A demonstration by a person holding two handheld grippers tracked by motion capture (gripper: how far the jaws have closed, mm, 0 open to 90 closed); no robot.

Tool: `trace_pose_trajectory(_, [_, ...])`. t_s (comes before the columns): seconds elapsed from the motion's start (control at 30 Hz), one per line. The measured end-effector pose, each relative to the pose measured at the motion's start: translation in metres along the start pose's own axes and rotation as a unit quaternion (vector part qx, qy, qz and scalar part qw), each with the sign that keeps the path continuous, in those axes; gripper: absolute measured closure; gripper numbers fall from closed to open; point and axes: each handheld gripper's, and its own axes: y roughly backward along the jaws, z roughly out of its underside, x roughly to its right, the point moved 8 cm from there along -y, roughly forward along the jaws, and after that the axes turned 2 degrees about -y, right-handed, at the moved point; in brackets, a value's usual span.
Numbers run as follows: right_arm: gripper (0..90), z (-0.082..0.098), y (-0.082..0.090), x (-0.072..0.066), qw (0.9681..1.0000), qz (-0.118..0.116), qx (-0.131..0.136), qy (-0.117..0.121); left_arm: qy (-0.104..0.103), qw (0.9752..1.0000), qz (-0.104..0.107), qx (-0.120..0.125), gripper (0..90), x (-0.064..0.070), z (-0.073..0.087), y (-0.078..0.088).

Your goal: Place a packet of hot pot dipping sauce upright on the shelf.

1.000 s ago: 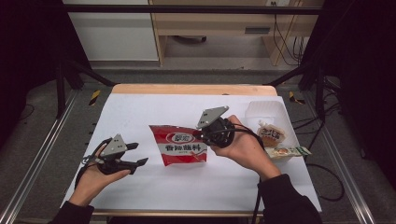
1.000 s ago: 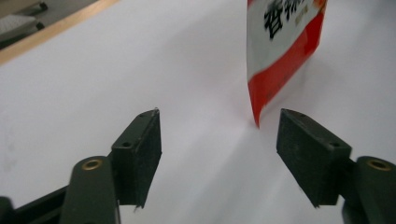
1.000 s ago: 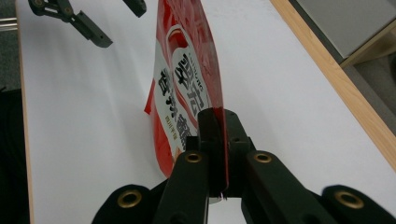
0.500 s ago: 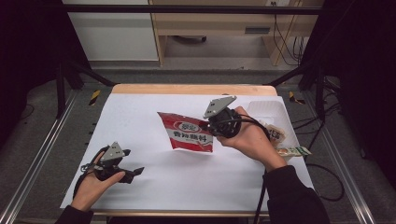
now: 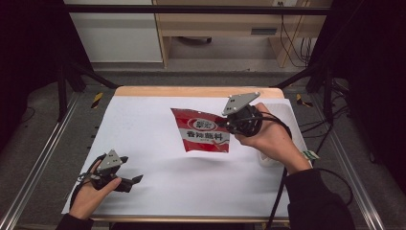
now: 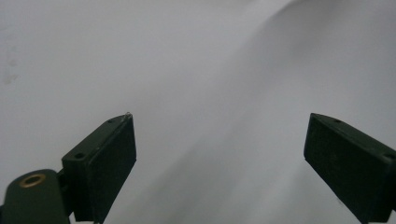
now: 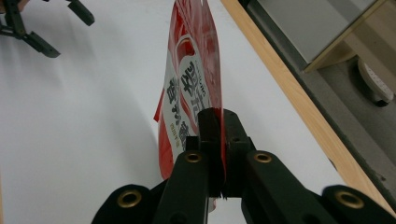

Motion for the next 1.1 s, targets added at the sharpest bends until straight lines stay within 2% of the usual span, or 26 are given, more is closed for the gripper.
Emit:
trace_pose_trajectory(0.07, [90.0, 0.0, 0.005, 0.004, 1.0, 0.007, 0.001, -0.001, -0.005, 1.0, -0.006, -0.001, 8.5, 0.001, 0.001, 0.001])
trace_pose_trajectory(0.2, [90.0, 0.001, 0.016, 0.013, 0.9997, 0.022, 0.005, -0.003, -0.001, 0.9999, -0.011, -0.001, 8.5, 0.001, 0.001, 0.0])
trace_pose_trajectory(0.43, [90.0, -0.002, 0.032, 0.031, 0.9986, 0.047, 0.022, -0.009, -0.002, 0.9999, -0.011, -0.004, 8.6, 0.0, 0.002, -0.001])
trace_pose_trajectory(0.73, [90.0, -0.007, 0.036, 0.053, 0.9971, 0.068, 0.033, -0.013, 0.0, 0.9999, -0.012, -0.006, 8.6, 0.0, 0.003, -0.001])
trace_pose_trajectory(0.87, [90.0, -0.008, 0.038, 0.062, 0.9963, 0.076, 0.038, -0.007, 0.005, 0.9999, -0.015, -0.004, 8.6, -0.003, 0.003, 0.0])
trace_pose_trajectory(1.1, [90.0, -0.007, 0.046, 0.077, 0.9941, 0.089, 0.06, -0.016, 0.008, 0.9998, -0.014, -0.007, 8.6, -0.004, 0.005, -0.001])
